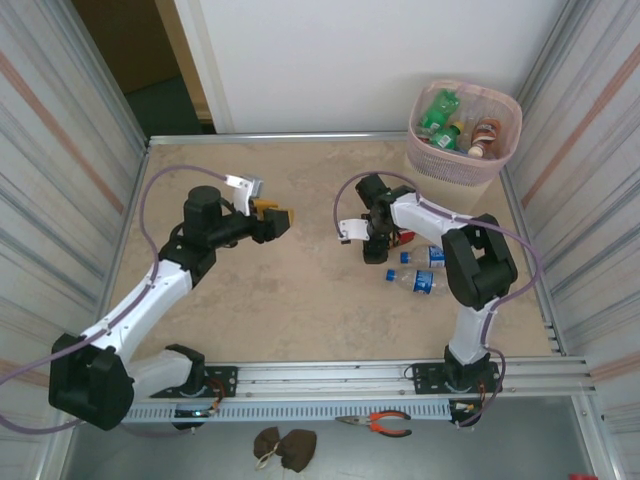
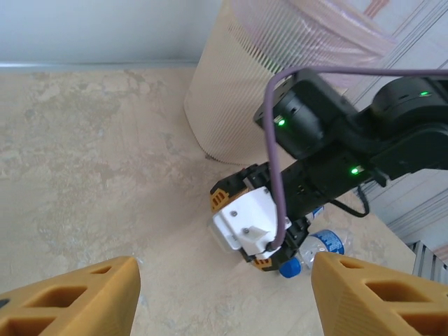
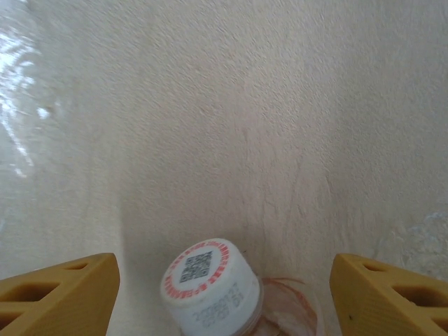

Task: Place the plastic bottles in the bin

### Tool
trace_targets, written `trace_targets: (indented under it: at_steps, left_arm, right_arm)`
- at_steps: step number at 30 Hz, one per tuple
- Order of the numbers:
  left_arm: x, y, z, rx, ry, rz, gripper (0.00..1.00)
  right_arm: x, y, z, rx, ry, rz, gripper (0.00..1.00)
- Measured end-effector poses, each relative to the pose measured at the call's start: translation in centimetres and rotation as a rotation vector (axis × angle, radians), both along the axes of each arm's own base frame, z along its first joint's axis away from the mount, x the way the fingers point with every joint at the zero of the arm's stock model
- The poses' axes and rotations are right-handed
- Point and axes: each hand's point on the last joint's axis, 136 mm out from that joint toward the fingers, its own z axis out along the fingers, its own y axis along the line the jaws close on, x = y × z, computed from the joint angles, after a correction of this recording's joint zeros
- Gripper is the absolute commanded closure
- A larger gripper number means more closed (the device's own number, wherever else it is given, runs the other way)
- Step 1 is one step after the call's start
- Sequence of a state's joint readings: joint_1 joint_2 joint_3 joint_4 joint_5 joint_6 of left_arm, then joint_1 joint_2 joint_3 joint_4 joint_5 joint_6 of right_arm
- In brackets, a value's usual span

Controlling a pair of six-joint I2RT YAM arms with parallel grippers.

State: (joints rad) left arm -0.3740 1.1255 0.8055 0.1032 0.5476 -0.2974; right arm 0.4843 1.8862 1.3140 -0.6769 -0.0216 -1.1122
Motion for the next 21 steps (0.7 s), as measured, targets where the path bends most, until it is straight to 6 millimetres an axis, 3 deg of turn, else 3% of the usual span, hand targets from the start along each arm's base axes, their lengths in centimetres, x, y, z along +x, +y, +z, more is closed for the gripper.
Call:
trace_targets:
  at_steps: [6, 13, 21]
  left_arm:
    - [-0.2, 0.2, 0.8, -0.009, -0.023, 0.001, 0.33]
    - [-0.4, 0.3, 1.1, -0.01, -0.032, 0.005, 0.33]
    - [-0.3, 0.5, 1.1, -0.01, -0.032, 0.012, 0.33]
  right_arm:
    - [1.3, -0.2, -1.1, -0.022, -0.027, -0.004, 0.28]
    - [3.0, -0.2, -0.9, -0.033, -0.101, 0.0, 0.38]
    - [3.4, -0.1, -1.0, -0.024, -0.107, 0.001, 0.48]
